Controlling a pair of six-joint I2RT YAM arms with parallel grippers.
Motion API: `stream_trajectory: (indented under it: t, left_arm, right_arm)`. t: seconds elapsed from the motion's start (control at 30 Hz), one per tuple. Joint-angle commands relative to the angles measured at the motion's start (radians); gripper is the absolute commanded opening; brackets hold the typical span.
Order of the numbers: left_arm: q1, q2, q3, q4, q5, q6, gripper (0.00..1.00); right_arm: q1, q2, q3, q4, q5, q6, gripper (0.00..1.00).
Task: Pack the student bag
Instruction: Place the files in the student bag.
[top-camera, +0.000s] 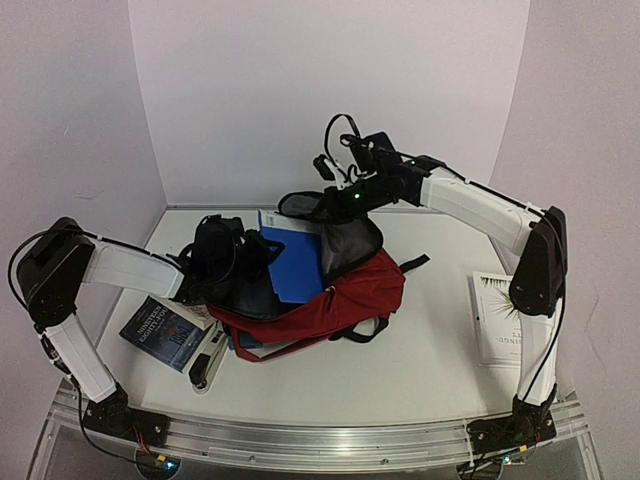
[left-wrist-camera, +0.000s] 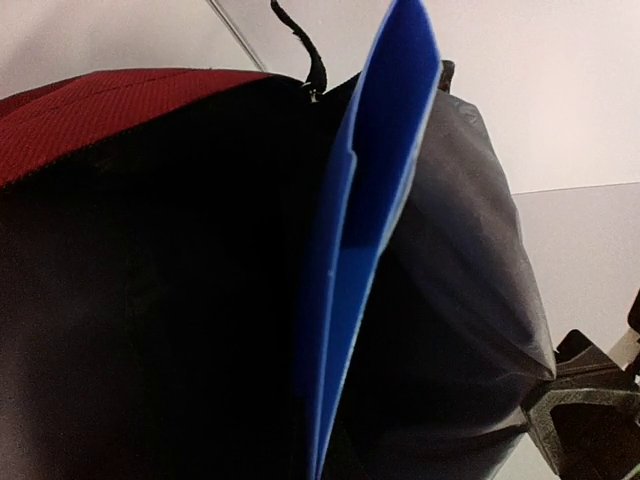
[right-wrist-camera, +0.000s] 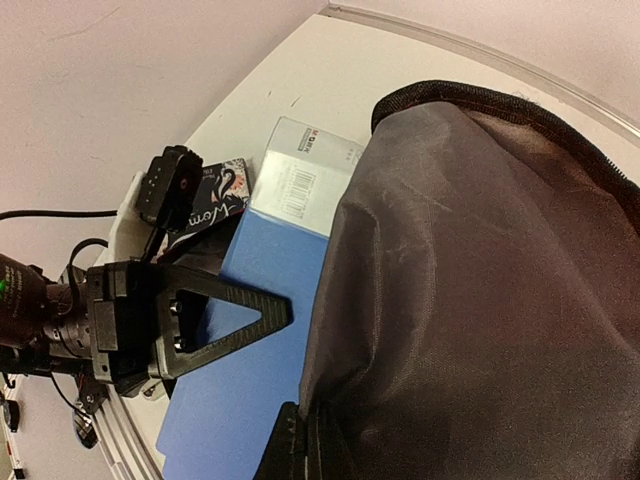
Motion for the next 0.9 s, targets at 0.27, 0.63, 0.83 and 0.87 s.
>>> stream_trajectory:
  t: [0.27,0.63,0.83,0.87]
  left_arm:
    - [-0.039,0.099,0.475,-1.011,-0.077,0.294,0.53]
    - [-0.017,-0.064,0.602,-1.243,-0.123,0.497,0.88]
    - [0.099,-0.087,0.556,-1.267,-0.093,0.532,0.82]
    - [0.118,-0.076,0.554,-1.261,-0.066,0.534,0.82]
  right_arm:
    - [-0.068,-0.053,-0.122,0.152,-0.028,-0.151,0.00]
    - [-0.099,-0.139,-0.304,0.150,0.000,-0.313,0.00]
    - [-0.100,-0.160,-0.337,0.150,-0.009,-0.318,0.00]
    - [-0.100,-0.161,-0.335,0.150,-0.011,-0.314,0.00]
